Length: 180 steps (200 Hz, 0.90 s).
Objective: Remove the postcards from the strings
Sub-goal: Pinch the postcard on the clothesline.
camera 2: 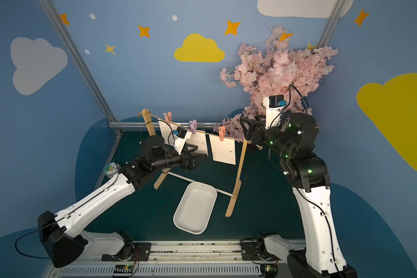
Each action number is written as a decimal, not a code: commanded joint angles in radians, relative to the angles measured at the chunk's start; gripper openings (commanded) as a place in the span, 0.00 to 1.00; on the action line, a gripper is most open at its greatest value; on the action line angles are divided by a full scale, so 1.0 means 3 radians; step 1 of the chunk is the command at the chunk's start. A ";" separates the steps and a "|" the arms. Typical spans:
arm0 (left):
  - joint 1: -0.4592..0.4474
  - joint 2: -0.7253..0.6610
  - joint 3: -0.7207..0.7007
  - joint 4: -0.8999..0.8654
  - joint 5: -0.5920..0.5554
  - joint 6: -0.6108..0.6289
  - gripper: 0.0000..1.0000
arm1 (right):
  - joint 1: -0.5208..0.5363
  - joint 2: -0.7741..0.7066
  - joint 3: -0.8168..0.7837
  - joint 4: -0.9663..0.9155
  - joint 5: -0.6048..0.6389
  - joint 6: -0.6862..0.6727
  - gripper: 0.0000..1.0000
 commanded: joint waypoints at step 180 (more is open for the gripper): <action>-0.0335 0.0568 0.0276 0.0802 -0.0188 -0.0019 0.80 | 0.0361 0.0304 0.0401 -0.0099 -0.0509 -0.0101 0.74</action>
